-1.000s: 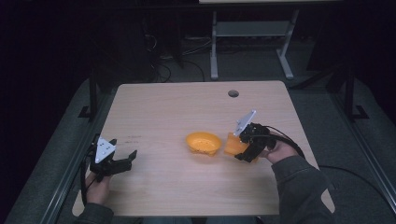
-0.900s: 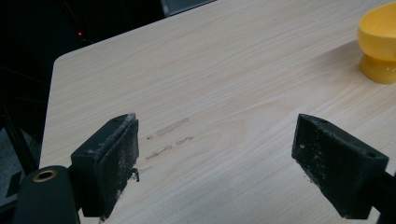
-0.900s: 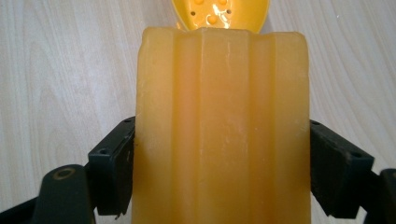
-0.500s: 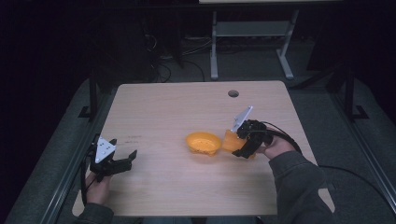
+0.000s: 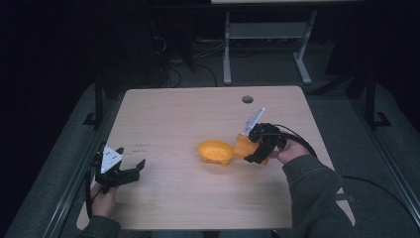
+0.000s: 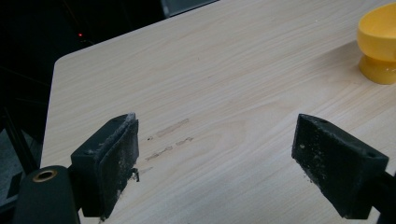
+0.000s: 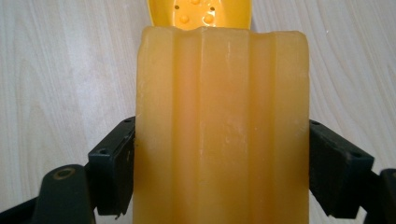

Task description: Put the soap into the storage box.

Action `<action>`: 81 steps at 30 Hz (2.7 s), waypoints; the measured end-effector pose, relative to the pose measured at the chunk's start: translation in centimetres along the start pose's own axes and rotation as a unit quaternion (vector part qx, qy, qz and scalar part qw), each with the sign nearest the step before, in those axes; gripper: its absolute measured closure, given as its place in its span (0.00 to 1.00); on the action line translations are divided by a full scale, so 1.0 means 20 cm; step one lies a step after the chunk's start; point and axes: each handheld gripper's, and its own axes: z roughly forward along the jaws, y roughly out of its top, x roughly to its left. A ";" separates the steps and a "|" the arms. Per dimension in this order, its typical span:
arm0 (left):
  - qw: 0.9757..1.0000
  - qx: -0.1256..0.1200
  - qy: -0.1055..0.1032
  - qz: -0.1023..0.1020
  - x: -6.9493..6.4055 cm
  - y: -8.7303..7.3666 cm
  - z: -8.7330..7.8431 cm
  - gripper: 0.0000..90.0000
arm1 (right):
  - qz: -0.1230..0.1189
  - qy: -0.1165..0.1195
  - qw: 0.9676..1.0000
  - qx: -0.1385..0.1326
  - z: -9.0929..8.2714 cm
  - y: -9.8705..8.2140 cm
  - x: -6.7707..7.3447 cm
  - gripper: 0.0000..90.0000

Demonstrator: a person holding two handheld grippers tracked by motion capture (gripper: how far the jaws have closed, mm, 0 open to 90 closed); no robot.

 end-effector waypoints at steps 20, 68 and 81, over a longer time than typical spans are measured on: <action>1.000 -0.002 0.000 -0.002 0.00 0.00 0.00 0.16 | -0.022 0.004 1.000 0.004 0.02 0.14 -0.04 0.23; 1.000 -0.004 0.001 -0.007 0.01 0.00 0.00 0.16 | -0.082 0.038 0.996 0.023 0.18 0.50 -0.02 0.23; 1.000 -0.004 0.001 -0.008 0.01 0.00 0.00 0.16 | -0.073 0.060 0.994 0.049 0.28 0.51 -0.02 0.23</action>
